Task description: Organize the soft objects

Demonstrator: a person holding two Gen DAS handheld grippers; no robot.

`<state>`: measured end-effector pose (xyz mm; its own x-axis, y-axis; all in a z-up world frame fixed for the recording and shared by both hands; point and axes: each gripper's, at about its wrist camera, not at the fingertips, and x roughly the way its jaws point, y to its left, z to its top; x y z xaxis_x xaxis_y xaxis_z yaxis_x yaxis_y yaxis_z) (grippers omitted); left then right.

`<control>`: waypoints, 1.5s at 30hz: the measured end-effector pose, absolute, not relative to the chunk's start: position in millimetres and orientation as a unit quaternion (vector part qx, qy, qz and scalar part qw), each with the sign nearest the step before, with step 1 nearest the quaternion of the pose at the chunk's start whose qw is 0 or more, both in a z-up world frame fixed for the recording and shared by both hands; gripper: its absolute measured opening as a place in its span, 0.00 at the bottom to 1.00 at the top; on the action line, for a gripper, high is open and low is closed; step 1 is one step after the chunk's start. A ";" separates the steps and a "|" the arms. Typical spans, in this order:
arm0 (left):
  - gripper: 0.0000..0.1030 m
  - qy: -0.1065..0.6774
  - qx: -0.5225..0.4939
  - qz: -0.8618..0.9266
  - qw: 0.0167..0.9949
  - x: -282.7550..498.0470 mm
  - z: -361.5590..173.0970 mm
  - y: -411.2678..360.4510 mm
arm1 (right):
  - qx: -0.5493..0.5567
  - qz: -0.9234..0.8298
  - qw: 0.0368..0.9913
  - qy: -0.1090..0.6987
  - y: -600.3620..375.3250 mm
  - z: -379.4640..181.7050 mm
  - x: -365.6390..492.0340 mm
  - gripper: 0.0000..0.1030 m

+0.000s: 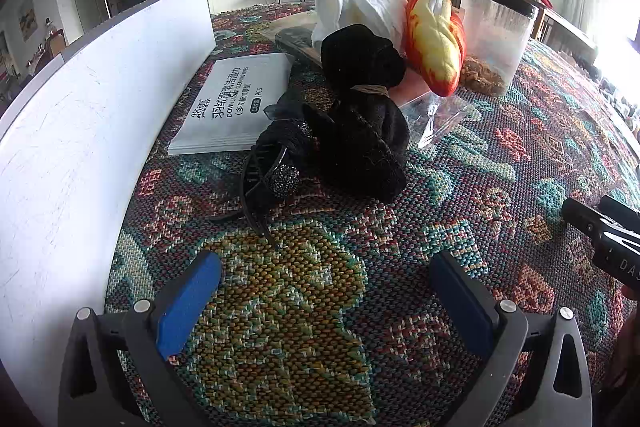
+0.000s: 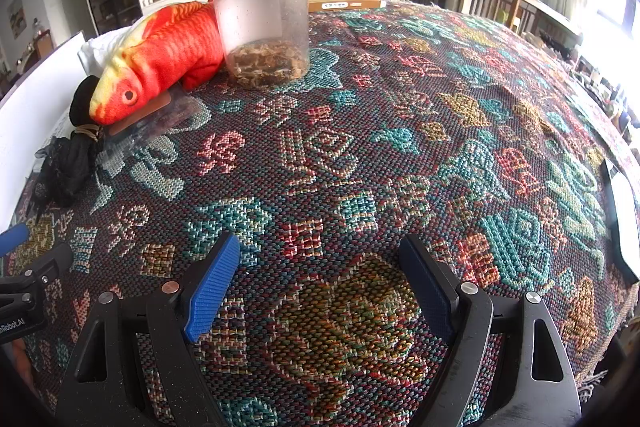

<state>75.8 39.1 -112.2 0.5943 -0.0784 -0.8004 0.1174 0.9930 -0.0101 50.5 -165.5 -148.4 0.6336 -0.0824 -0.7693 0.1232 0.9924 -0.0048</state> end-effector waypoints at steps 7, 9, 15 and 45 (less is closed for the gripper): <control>1.00 0.447 0.022 -0.055 0.893 75.8 -112.2 39.1 | 0.024 -0.057 0.904 0.424 -165.9 -148.4 51.1 0.82; 1.00 0.447 0.022 -0.055 0.893 75.8 -112.1 39.2 | 0.024 -0.057 0.903 0.424 -166.2 -148.4 51.3 0.82; 1.00 0.447 0.022 -0.055 0.893 76.1 -112.2 38.8 | 0.024 -0.057 0.904 0.424 -166.2 -148.3 51.2 0.82; 1.00 0.447 0.028 -0.066 0.892 57.1 -112.5 56.2 | 0.026 0.190 0.858 0.476 -27.3 -118.4 149.2 0.75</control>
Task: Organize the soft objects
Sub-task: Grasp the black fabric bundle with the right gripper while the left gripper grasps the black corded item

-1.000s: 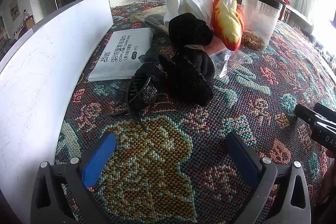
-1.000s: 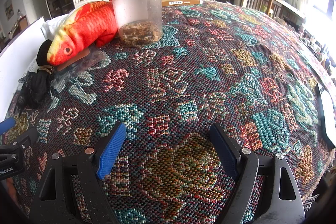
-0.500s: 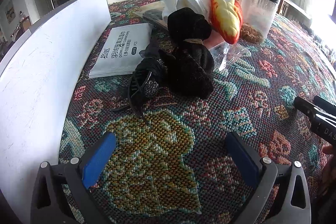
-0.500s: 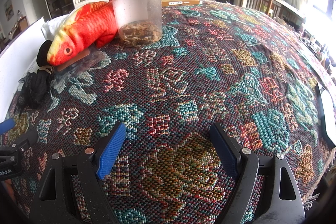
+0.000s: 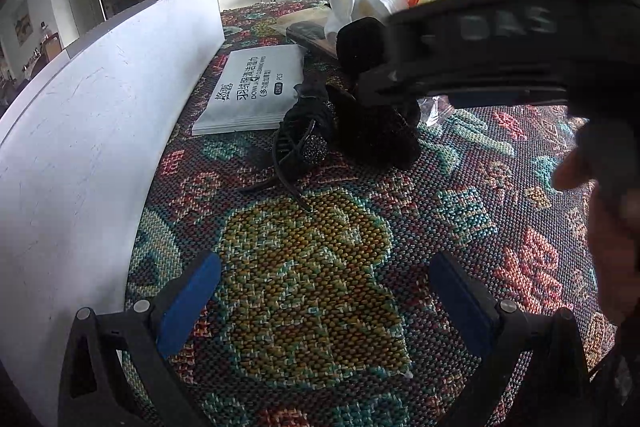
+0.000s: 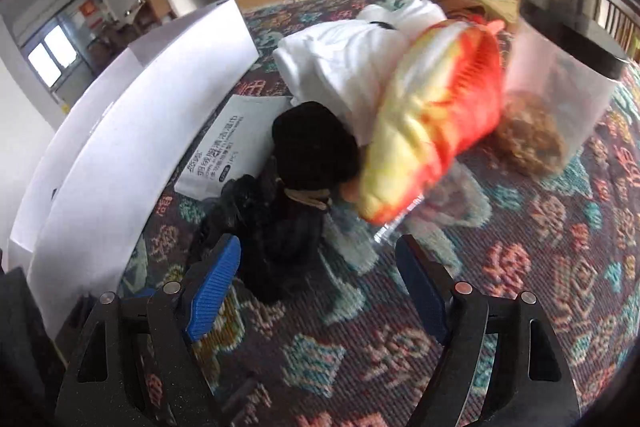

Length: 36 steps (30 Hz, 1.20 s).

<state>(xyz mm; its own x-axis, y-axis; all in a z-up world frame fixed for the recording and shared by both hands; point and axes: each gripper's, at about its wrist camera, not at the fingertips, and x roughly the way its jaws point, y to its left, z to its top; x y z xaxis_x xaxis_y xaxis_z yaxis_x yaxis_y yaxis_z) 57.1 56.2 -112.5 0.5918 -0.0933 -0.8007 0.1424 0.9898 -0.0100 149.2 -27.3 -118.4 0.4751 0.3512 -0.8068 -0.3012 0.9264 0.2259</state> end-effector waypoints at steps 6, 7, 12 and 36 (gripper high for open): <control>1.00 0.446 0.027 -0.067 0.892 56.1 -113.0 56.1 | 0.048 0.217 0.833 0.507 -17.7 -133.0 163.3 0.30; 1.00 0.446 0.027 -0.067 0.892 56.1 -113.0 56.1 | 0.055 0.220 0.832 0.507 -24.8 -130.8 158.1 0.28; 1.00 0.446 0.027 -0.066 0.892 55.9 -113.1 56.6 | 0.066 0.207 0.832 0.510 -75.2 -120.6 123.0 0.26; 1.00 0.449 0.029 -0.070 0.890 55.8 -113.5 57.0 | 0.133 0.017 0.898 0.419 -218.2 -142.9 56.2 0.78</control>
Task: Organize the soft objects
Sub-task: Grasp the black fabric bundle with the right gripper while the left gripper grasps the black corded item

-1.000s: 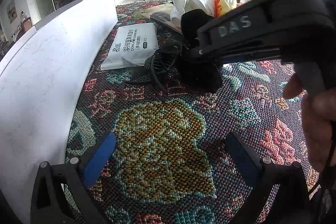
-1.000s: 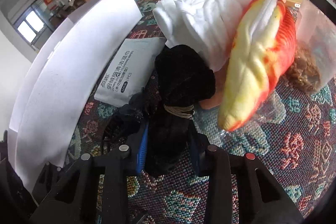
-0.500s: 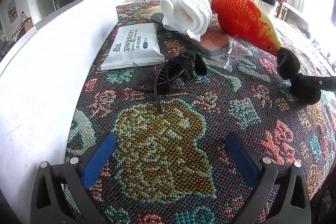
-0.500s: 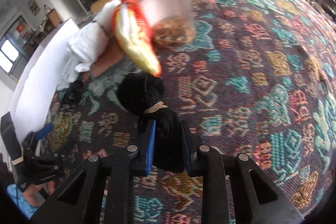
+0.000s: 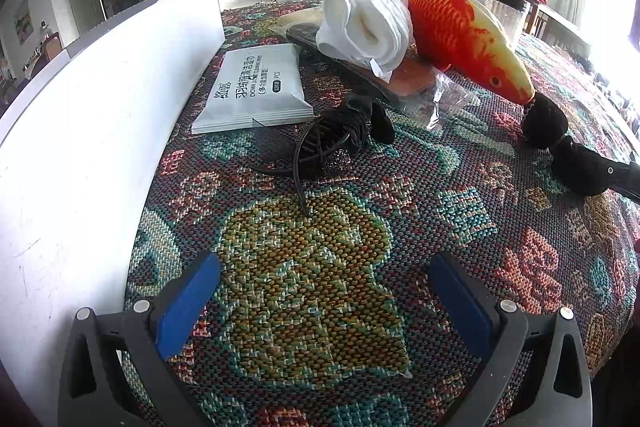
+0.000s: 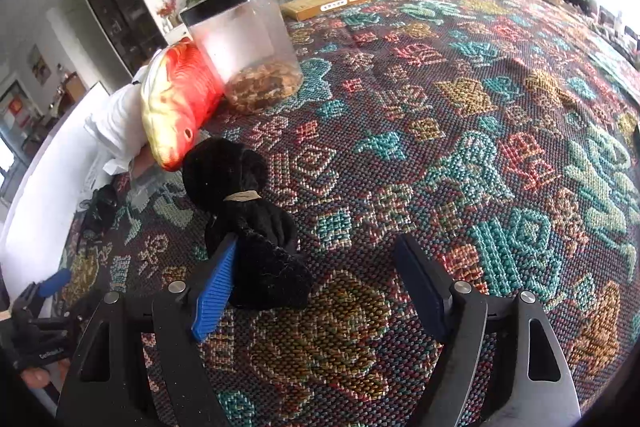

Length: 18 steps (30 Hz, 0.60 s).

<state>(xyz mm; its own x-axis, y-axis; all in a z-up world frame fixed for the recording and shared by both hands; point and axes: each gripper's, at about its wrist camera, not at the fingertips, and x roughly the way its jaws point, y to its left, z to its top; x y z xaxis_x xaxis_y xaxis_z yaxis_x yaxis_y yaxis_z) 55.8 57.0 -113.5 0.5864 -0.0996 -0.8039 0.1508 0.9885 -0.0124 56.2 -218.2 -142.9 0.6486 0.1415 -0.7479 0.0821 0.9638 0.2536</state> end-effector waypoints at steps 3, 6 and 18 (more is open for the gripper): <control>1.00 0.466 0.043 -0.083 0.880 65.8 -108.1 54.1 | 0.129 0.016 0.899 0.419 -215.3 -142.5 56.0 0.78; 1.00 0.449 0.057 -0.079 0.888 77.9 -95.3 48.6 | 0.125 0.015 0.899 0.419 -213.3 -143.2 54.6 0.79; 0.36 0.470 0.012 -0.120 0.874 120.0 -95.0 40.4 | 0.083 0.022 0.920 0.382 -198.1 -110.9 37.6 0.79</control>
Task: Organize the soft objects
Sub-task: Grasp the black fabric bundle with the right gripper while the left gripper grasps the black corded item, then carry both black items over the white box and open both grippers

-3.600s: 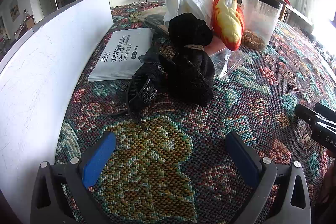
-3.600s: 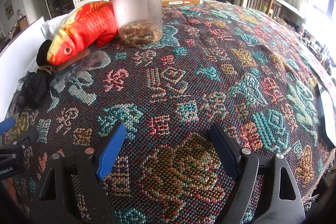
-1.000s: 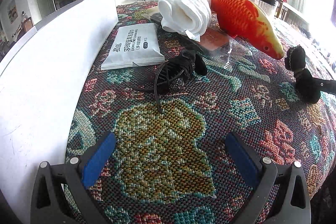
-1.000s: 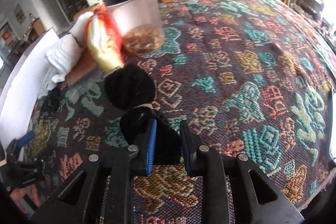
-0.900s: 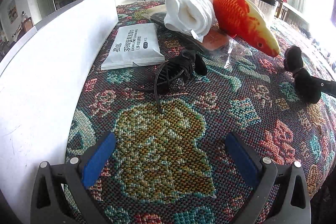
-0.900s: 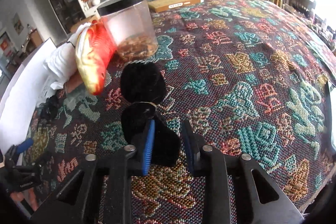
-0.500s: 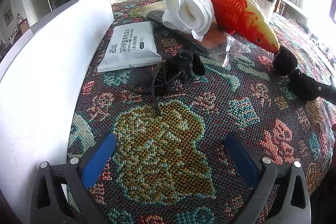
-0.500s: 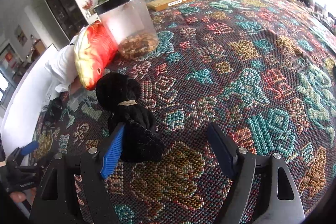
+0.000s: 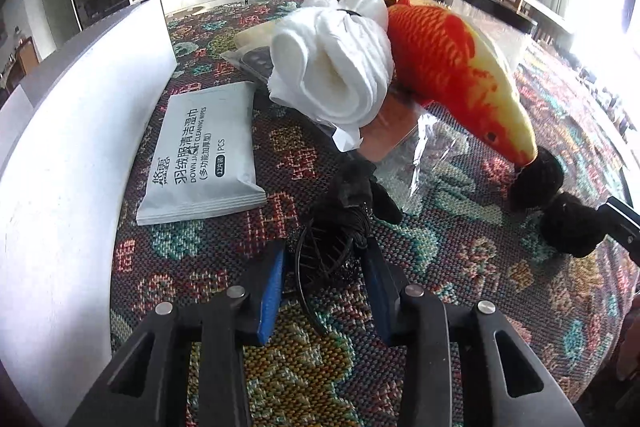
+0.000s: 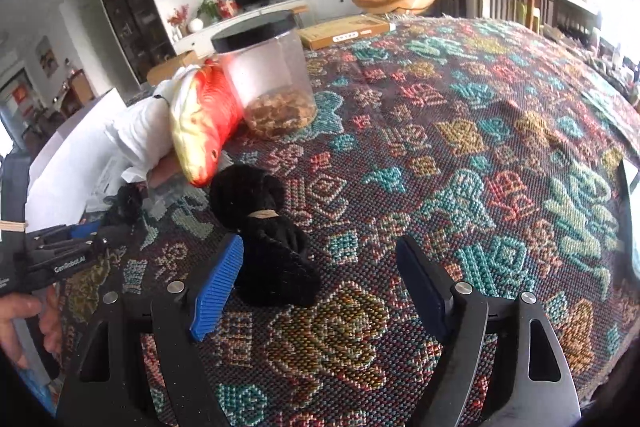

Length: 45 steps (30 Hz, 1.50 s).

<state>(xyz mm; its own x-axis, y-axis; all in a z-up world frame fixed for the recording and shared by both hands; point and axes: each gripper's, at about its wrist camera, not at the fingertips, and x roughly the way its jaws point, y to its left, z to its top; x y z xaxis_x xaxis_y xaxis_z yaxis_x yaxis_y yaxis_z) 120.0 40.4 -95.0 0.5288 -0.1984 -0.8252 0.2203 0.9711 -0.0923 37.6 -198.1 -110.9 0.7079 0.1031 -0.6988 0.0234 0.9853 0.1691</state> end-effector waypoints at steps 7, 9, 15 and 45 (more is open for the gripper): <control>0.36 0.474 -0.047 -0.144 0.867 87.7 -95.3 46.1 | -0.022 0.102 0.882 0.459 -150.6 -106.5 79.9 0.64; 0.36 0.471 -0.067 -0.151 0.866 74.4 -89.9 47.8 | -0.031 0.089 0.857 0.506 -148.0 -123.0 89.2 0.17; 0.36 0.432 -0.114 -0.181 0.876 48.4 -45.5 65.9 | 0.041 0.091 0.876 0.472 -158.6 -89.8 60.9 0.15; 0.97 0.347 -0.086 0.006 0.934 11.6 27.2 194.8 | -0.065 0.096 0.907 0.405 -48.3 -79.2 57.1 0.73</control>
